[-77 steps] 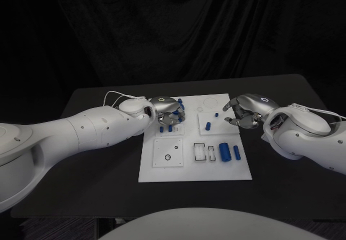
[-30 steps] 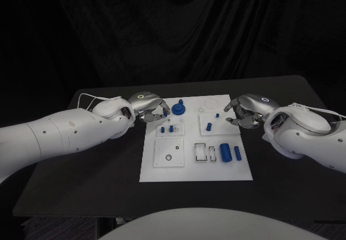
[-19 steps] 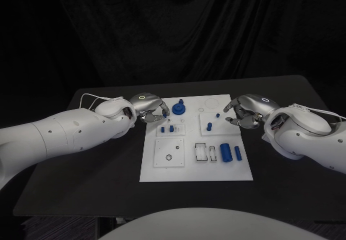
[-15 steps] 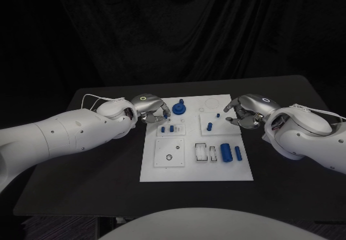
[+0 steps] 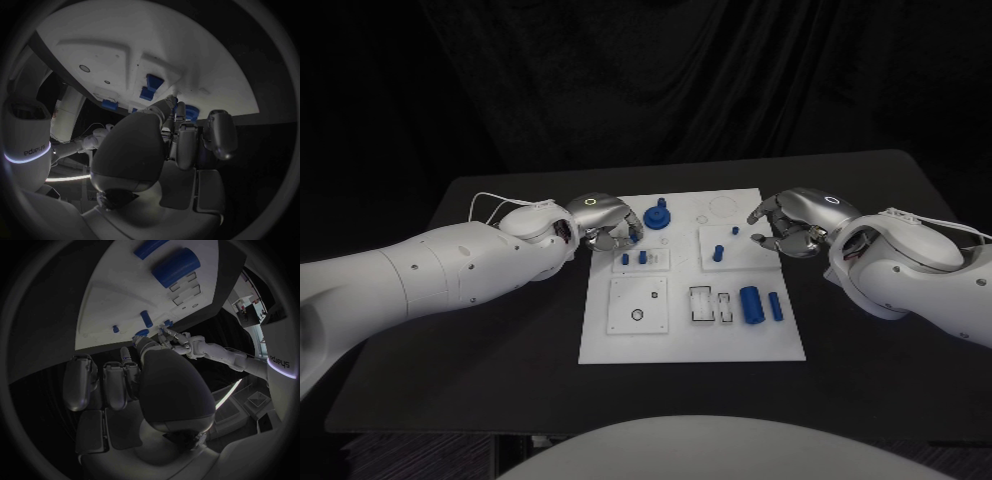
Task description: Assemble the parts on the task board
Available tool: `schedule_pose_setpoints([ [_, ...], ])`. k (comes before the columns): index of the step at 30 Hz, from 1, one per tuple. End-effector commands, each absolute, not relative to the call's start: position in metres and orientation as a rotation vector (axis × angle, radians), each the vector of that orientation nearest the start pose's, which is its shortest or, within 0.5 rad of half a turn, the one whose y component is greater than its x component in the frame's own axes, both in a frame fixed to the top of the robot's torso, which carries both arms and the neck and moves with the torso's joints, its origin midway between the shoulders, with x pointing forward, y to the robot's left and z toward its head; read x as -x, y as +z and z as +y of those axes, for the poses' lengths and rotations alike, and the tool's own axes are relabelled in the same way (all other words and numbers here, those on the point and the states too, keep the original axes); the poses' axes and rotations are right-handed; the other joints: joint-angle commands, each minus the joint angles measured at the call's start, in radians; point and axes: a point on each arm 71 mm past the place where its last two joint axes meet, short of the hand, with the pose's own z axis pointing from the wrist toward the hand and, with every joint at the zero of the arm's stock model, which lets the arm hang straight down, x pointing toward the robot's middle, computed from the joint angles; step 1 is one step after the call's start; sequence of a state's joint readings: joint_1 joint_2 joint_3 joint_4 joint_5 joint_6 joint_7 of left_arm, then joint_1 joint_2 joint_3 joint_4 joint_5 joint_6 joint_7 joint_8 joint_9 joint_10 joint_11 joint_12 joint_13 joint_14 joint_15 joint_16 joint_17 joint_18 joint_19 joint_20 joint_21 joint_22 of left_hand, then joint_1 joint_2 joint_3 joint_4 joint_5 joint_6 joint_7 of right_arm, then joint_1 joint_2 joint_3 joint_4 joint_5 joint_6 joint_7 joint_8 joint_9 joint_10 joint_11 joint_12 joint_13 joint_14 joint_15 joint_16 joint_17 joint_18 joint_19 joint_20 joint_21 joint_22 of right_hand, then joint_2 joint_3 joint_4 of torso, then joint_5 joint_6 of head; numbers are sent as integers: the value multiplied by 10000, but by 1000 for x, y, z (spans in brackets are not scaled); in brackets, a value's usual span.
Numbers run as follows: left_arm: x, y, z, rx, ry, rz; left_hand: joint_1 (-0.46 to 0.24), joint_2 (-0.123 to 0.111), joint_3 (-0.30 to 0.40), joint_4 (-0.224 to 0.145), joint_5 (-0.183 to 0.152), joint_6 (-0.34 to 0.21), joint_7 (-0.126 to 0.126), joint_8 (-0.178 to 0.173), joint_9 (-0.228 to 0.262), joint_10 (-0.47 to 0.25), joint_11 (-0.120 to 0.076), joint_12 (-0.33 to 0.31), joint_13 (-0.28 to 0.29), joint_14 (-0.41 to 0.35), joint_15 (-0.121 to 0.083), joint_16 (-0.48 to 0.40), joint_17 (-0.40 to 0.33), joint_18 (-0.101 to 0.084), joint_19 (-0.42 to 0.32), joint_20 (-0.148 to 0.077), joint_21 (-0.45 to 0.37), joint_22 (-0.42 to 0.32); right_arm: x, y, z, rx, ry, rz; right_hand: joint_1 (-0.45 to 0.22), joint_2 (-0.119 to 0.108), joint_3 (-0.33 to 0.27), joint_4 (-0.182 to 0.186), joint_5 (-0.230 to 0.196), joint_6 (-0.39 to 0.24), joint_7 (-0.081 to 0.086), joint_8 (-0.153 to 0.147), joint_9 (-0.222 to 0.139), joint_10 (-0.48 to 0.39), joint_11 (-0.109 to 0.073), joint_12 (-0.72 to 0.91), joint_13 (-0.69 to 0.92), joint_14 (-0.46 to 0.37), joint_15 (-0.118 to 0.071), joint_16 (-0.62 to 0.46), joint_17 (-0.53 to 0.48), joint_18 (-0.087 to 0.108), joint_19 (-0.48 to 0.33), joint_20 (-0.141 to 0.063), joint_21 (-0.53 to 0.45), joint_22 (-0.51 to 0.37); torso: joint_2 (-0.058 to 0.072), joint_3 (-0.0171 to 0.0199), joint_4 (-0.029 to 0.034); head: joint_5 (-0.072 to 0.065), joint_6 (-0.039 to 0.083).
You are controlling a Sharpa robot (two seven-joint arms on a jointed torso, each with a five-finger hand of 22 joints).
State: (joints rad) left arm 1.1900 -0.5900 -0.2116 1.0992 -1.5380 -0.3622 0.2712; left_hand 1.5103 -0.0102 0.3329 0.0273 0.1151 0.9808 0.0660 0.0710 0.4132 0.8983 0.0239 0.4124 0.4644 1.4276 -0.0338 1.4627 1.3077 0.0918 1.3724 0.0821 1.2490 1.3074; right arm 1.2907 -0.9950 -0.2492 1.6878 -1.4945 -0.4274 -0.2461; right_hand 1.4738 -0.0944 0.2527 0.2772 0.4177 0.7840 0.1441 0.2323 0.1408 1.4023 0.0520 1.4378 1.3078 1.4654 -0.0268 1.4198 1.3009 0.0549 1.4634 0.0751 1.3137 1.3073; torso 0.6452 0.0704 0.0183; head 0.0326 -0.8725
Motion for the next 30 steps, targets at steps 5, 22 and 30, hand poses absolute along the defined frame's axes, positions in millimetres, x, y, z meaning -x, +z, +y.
schedule_pose_setpoints([
  [5,-516,-263,174,-5441,-7203,16605,88,31,-37,-41,15,-59,29,-35,-19,14,6,47,-9,-50,3,-39,141,-148,-27,8,-12,1620,-442,-203,-237,1230,4827,17130,46,-29,53,-10,28,73,4,39,-29,-34,33,-35,312,499,48,-52,-45,63,68,76,-61,1808,-11,12,-24,12,-2],
  [22,-520,-267,171,-5400,-7064,16692,118,50,-30,-70,20,-79,41,-43,-38,75,9,79,7,-83,16,-68,87,-140,-50,4,-47,1610,-441,-204,-237,1240,4724,17307,44,-35,61,-7,24,59,7,24,-39,-45,35,-43,301,494,51,-61,-59,67,61,79,-80,1802,-6,9,-20,-17,-2],
  [30,-520,-269,169,-5425,-7060,16818,102,36,-49,-75,1,-172,29,-80,-76,52,22,64,7,-157,25,-129,-24,-126,-97,4,-118,1589,-442,-205,-236,1252,4688,17371,46,-34,65,-7,24,59,7,22,-41,-45,35,-44,300,493,51,-62,-61,66,62,80,-76,1803,1,10,-17,-1,-2],
])
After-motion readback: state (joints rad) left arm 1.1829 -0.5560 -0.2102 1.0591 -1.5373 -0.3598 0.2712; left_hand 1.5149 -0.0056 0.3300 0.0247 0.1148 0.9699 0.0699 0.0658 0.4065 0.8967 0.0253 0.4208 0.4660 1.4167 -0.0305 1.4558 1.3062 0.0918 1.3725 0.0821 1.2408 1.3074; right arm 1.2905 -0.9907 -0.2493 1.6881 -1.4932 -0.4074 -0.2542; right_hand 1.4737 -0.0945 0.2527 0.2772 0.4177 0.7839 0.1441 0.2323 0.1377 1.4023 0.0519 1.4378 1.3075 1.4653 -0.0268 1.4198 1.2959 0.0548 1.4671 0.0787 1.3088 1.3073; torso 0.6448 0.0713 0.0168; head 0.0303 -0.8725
